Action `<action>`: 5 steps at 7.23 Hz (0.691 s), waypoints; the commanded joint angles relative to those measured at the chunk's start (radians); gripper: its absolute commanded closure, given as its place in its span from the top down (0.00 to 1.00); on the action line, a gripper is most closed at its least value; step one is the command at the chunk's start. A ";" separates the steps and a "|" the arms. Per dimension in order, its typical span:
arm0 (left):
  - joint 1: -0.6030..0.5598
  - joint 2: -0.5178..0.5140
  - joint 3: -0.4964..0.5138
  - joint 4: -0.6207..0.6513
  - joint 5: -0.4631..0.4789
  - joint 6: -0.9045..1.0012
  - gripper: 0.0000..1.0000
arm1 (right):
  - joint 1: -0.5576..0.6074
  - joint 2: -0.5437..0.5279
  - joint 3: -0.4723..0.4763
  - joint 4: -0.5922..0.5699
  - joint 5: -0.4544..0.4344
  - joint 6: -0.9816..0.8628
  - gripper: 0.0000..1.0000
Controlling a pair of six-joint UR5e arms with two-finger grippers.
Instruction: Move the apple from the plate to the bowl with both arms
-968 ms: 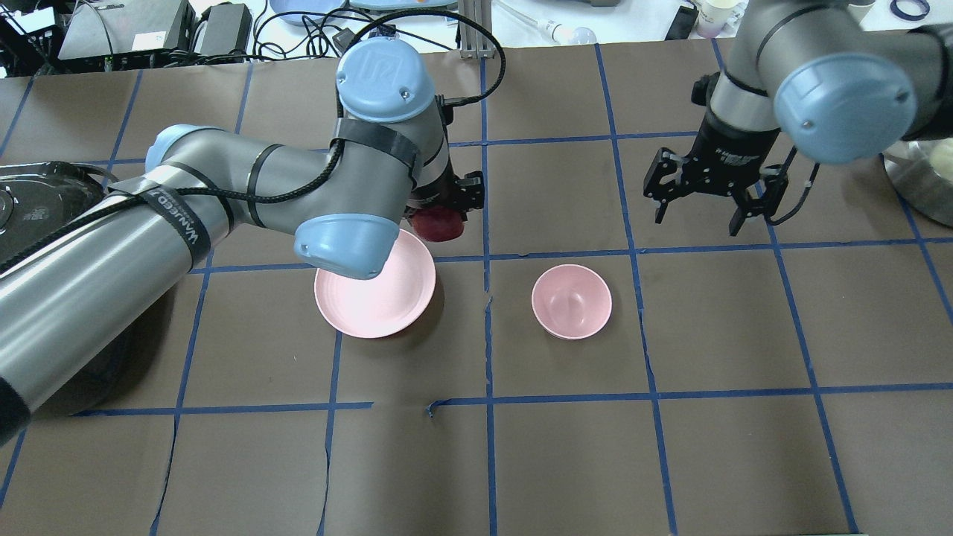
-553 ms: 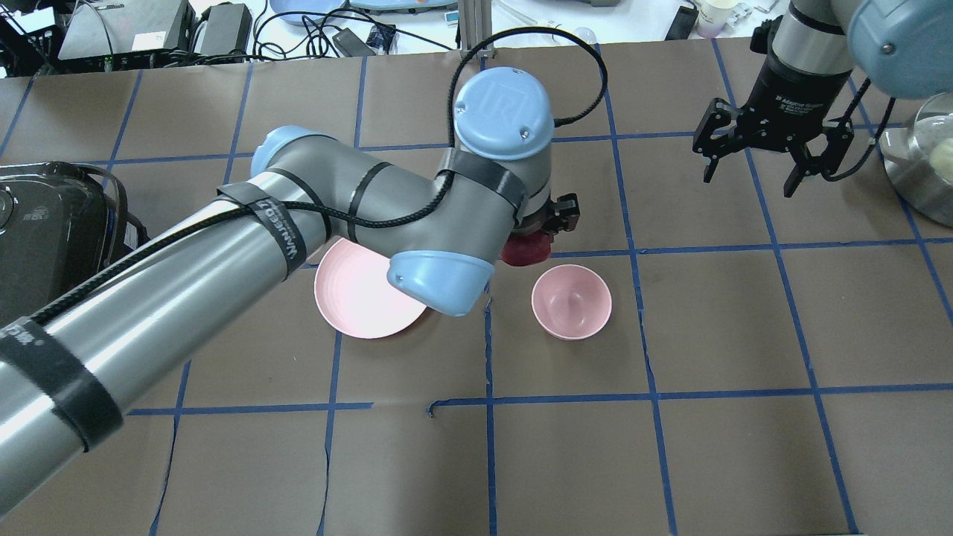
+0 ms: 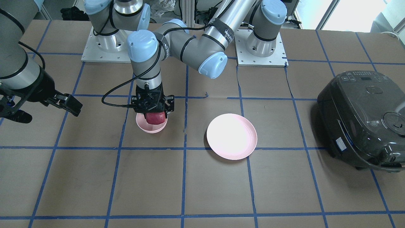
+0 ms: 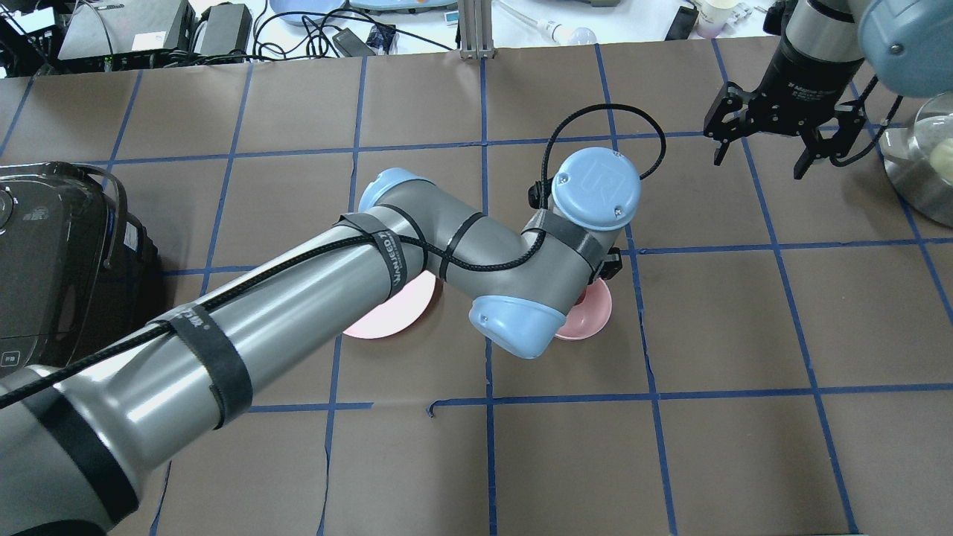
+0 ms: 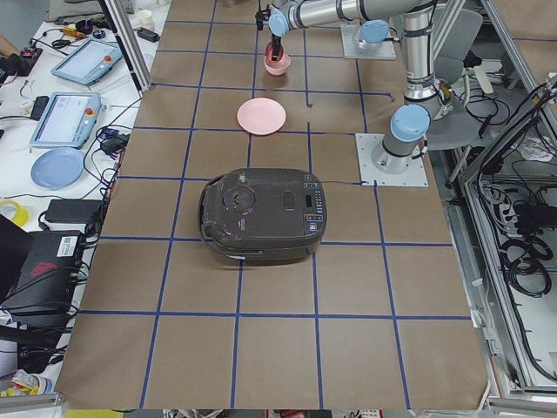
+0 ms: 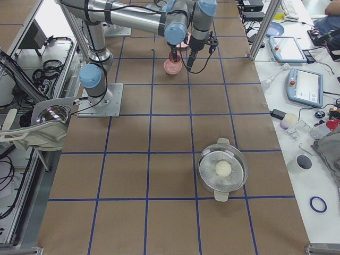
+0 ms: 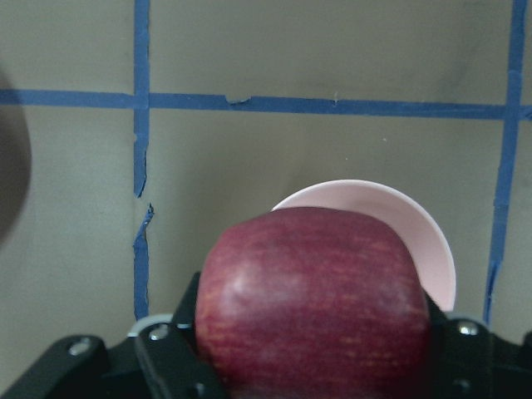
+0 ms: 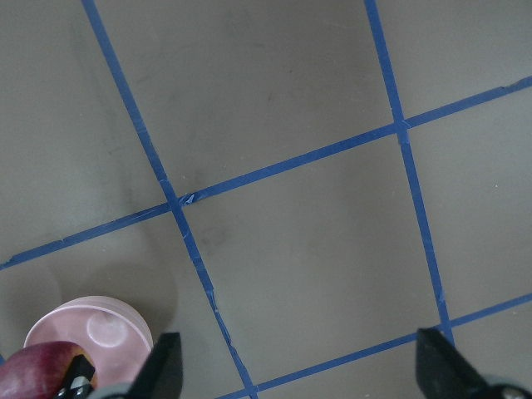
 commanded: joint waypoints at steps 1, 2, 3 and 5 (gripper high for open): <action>-0.031 -0.034 0.002 0.069 0.005 -0.050 0.10 | -0.002 -0.005 0.000 0.000 -0.003 0.005 1.00; -0.031 -0.038 -0.001 0.068 0.005 -0.044 0.10 | -0.002 -0.007 0.000 -0.002 -0.003 0.016 1.00; -0.031 -0.038 -0.017 0.061 0.006 -0.032 0.10 | -0.002 -0.008 -0.001 -0.005 -0.003 0.015 1.00; -0.031 -0.044 -0.015 0.058 0.009 -0.019 0.32 | 0.000 -0.008 0.000 -0.004 -0.001 0.007 1.00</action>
